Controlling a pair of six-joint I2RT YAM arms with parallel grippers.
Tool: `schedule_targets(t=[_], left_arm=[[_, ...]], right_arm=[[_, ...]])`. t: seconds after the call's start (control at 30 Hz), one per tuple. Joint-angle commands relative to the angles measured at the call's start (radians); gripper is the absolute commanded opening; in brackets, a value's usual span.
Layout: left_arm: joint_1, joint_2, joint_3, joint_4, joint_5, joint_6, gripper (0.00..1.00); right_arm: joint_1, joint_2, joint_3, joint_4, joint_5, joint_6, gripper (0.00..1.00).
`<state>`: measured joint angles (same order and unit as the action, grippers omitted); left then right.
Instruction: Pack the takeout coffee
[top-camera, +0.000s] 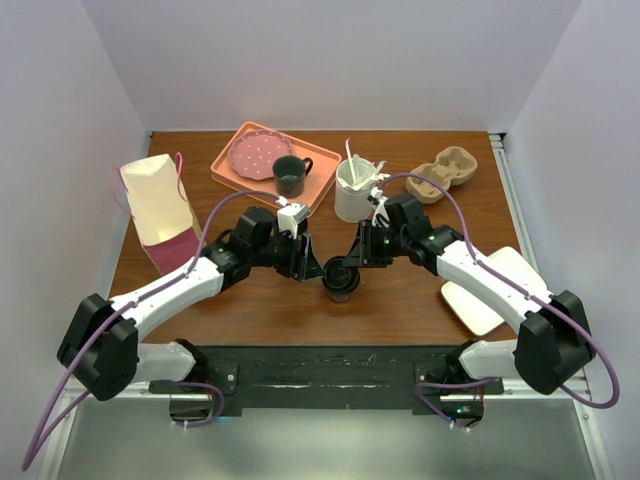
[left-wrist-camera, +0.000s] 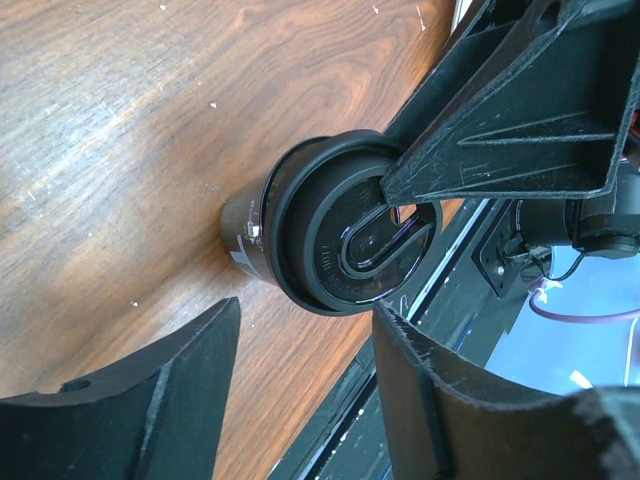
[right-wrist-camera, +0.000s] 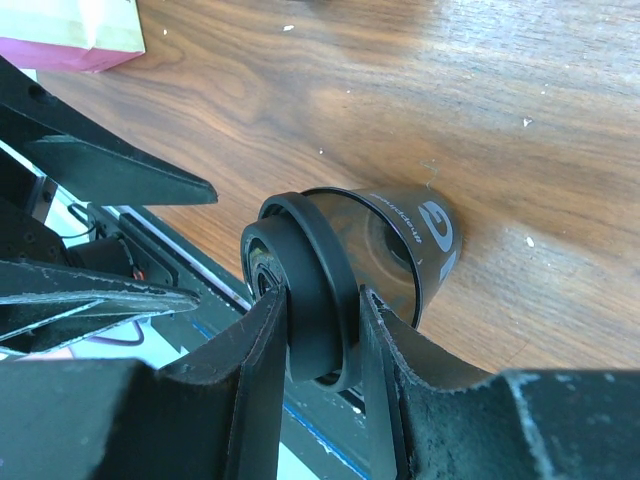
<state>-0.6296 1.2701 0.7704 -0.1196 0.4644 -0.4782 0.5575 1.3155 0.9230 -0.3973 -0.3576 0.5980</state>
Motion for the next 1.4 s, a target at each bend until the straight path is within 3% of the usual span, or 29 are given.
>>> schedule_targets(t=[0.0, 0.83, 1.1, 1.37], left_arm=[[-0.002, 0.005, -0.002, 0.052, 0.022, 0.004, 0.59], [-0.010, 0.067, 0.010, 0.067, 0.023, 0.015, 0.57], [-0.015, 0.092, 0.033, 0.077, 0.031, 0.018, 0.56], [-0.015, 0.120, 0.052, 0.086, 0.037, 0.024, 0.56]], right_arm=[[-0.010, -0.005, 0.002, 0.011, -0.017, -0.018, 0.29], [-0.034, -0.025, 0.022, -0.069, 0.035, -0.047, 0.43], [-0.034, -0.039, 0.071, -0.140, 0.095, -0.061, 0.52], [-0.034, -0.042, 0.060, -0.138, 0.037, -0.061, 0.60]])
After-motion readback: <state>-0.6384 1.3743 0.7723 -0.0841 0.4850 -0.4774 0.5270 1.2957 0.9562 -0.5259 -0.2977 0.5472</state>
